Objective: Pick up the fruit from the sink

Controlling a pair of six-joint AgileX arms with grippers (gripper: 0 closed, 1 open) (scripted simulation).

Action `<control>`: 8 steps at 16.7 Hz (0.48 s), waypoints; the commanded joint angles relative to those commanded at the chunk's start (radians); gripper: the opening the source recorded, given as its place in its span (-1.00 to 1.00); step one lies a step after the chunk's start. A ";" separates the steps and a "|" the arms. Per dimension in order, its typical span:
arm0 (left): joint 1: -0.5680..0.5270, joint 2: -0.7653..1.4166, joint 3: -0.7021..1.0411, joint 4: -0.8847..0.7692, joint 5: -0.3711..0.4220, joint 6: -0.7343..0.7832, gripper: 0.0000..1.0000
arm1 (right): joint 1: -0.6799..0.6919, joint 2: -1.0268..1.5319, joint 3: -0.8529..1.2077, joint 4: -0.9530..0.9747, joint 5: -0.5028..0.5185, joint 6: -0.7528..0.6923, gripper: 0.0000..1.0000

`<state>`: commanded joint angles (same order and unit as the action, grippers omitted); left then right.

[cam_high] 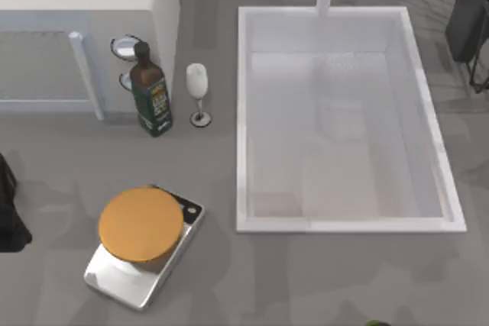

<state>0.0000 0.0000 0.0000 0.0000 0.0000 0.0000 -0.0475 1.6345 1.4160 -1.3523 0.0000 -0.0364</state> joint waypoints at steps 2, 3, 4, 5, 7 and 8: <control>0.000 0.000 0.000 0.000 0.000 0.000 1.00 | 0.005 0.004 0.002 -0.003 0.000 0.003 -1.00; 0.000 0.000 0.000 0.000 0.000 0.000 1.00 | 0.005 0.005 -0.001 0.000 0.000 0.003 -1.00; 0.000 0.000 0.000 0.000 0.000 0.000 1.00 | 0.005 0.007 -0.014 0.013 0.000 0.003 -1.00; 0.000 0.000 0.000 0.000 0.000 0.000 1.00 | 0.005 0.010 -0.036 0.037 0.000 0.003 -1.00; 0.000 0.000 0.000 0.000 0.000 0.000 1.00 | 0.005 0.023 -0.099 0.114 0.000 0.004 -1.00; 0.000 0.000 0.000 0.000 0.000 0.000 1.00 | 0.005 0.031 -0.137 0.165 0.000 0.004 -1.00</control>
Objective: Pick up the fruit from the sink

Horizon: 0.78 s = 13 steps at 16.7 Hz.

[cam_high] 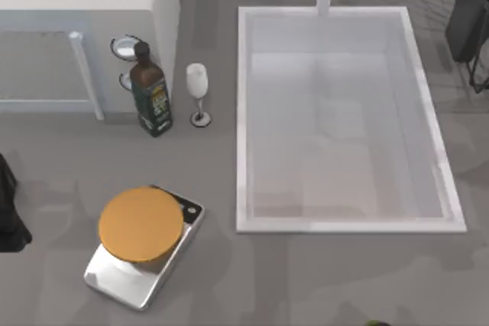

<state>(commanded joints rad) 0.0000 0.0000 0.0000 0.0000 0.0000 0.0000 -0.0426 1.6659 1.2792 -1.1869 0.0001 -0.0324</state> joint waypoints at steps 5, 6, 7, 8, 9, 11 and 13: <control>0.000 0.000 0.000 0.000 0.000 0.000 1.00 | 0.000 0.041 -0.186 0.239 0.000 0.002 -1.00; 0.000 0.000 0.000 0.000 0.000 0.000 1.00 | 0.000 0.047 -0.207 0.260 0.000 0.002 -1.00; 0.000 0.000 0.000 0.000 0.000 0.000 1.00 | 0.000 0.050 -0.217 0.271 0.000 0.002 -1.00; 0.000 0.000 0.000 0.000 0.000 0.000 1.00 | 0.000 0.051 -0.218 0.272 0.000 0.002 -1.00; 0.000 0.000 0.000 0.000 0.000 0.000 1.00 | 0.000 0.051 -0.218 0.272 0.000 0.002 -1.00; 0.000 0.000 0.000 0.000 0.000 0.000 1.00 | 0.000 0.051 -0.218 0.272 0.000 0.002 -1.00; 0.000 0.000 0.000 0.000 0.000 0.000 1.00 | 0.000 0.051 -0.218 0.272 0.000 0.002 -0.70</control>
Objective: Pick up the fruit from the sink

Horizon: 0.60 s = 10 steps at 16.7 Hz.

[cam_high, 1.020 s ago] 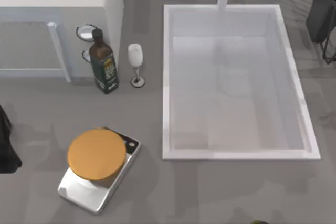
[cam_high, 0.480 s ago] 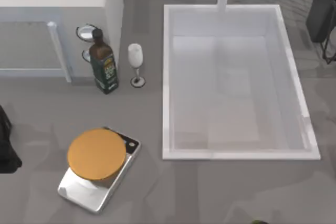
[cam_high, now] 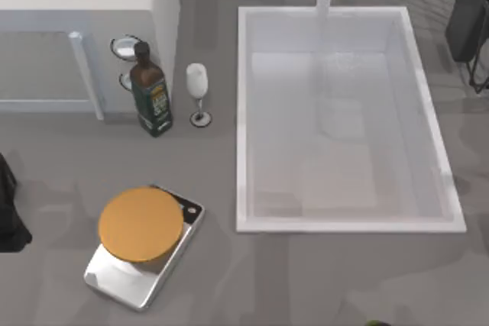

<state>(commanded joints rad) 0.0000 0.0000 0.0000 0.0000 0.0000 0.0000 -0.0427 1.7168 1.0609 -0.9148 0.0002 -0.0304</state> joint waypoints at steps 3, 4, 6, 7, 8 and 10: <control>0.000 0.000 0.000 0.000 0.000 0.000 1.00 | 0.000 0.000 0.000 0.000 0.000 0.000 -0.25; 0.000 0.000 0.000 0.000 0.000 0.000 1.00 | 0.000 0.000 0.000 0.000 0.000 0.000 -0.10; 0.000 0.000 0.000 0.000 0.000 0.000 1.00 | 0.000 0.000 0.000 0.000 0.000 0.000 0.21; 0.000 0.000 0.000 0.000 0.000 0.000 1.00 | 0.000 0.000 0.000 0.000 0.000 0.000 0.36; 0.000 0.000 0.000 0.000 0.000 0.000 1.00 | 0.000 0.000 0.000 0.000 0.000 0.000 0.51; 0.000 0.000 0.000 0.000 0.000 0.000 1.00 | 0.000 0.000 0.000 0.000 0.000 0.000 0.81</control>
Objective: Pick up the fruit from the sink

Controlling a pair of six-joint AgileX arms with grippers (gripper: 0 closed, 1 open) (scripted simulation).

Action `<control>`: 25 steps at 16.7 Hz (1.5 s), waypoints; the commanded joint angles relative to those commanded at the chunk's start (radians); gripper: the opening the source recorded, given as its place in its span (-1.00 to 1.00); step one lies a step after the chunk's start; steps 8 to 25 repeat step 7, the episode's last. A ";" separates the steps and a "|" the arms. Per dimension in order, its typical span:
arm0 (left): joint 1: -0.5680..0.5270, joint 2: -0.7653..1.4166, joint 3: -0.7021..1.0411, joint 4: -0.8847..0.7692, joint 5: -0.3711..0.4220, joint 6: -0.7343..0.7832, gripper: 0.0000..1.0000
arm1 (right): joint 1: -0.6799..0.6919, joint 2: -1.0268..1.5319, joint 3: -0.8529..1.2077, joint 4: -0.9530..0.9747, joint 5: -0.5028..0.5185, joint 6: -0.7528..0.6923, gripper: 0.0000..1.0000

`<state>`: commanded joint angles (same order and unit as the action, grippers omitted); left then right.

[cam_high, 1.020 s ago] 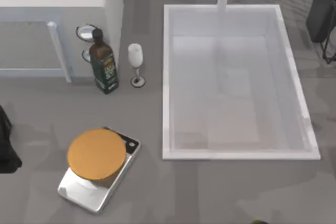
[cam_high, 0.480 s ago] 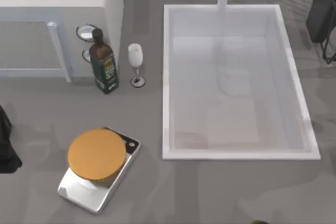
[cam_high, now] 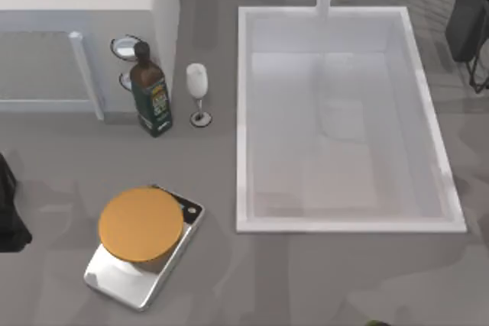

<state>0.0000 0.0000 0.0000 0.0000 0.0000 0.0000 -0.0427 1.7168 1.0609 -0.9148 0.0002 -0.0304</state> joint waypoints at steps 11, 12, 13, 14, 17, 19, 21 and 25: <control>0.000 0.000 0.000 0.000 0.000 0.000 1.00 | 0.000 0.000 0.000 0.000 0.000 0.000 1.00; 0.000 0.000 0.000 0.000 0.000 0.000 1.00 | 0.000 0.000 0.000 0.000 0.000 0.000 1.00; 0.000 0.000 0.000 0.000 0.000 0.000 1.00 | 0.000 0.000 0.000 0.000 0.000 0.000 1.00; 0.000 0.000 0.000 0.000 0.000 0.000 1.00 | 0.000 0.000 0.000 0.000 0.000 0.000 1.00; 0.000 0.000 0.000 0.000 0.000 0.000 1.00 | 0.000 0.000 0.000 0.000 0.000 0.000 1.00; 0.000 0.000 0.000 0.000 0.000 0.000 1.00 | 0.000 0.000 0.000 0.000 0.000 0.000 1.00; 0.000 0.000 0.000 0.000 0.000 0.000 1.00 | 0.000 0.000 0.000 0.000 0.000 0.000 1.00; 0.000 0.000 0.000 0.000 0.000 0.000 1.00 | 0.000 0.000 0.000 0.000 0.000 0.000 1.00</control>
